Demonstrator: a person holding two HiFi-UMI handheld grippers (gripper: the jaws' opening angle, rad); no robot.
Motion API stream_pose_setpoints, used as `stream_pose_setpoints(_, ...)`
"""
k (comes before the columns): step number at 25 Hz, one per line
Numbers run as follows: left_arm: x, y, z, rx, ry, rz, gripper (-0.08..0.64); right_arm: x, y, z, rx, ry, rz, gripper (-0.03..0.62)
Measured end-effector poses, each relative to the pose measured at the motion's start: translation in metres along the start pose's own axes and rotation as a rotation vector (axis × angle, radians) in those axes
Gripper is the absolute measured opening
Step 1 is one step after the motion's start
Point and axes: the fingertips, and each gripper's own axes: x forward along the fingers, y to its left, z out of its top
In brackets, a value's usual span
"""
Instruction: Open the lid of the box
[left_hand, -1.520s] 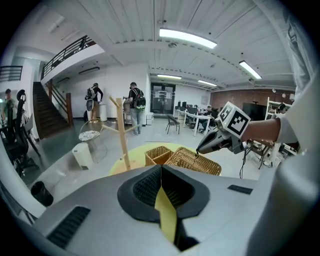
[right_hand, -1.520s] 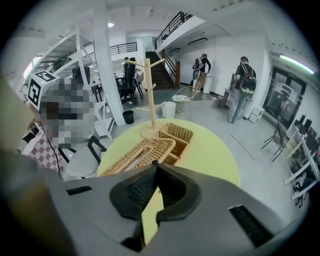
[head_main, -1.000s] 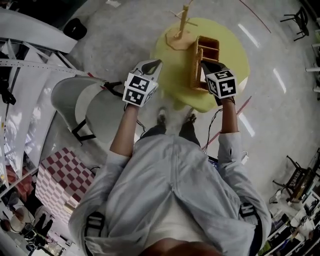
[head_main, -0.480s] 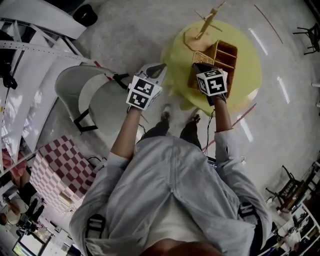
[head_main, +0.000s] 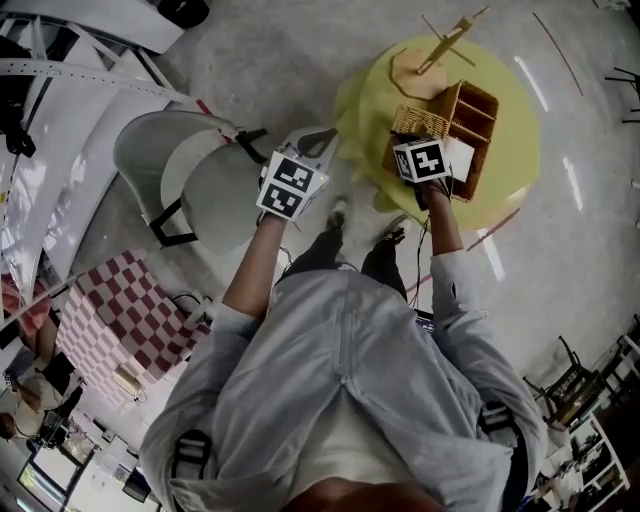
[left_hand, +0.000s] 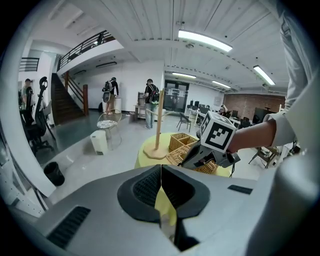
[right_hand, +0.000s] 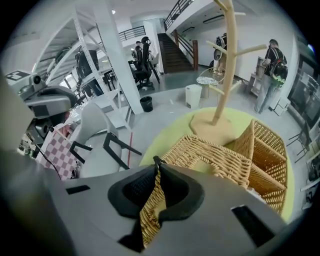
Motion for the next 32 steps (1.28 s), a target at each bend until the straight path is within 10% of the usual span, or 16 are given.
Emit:
stream_pose_setpoints(13,0.014,-0.032,0.041,0.026,-0.058,-0.012,0.029,-0.086,-0.023,0.005,0.020,-0.169,0.001,0.143)
stream_pose_setpoints(32,-0.003,-0.124,0.230,0.226,-0.370,-0.051,0.029,-0.391,-0.099,0.019,-0.005,-0.691,-0.458,0.023)
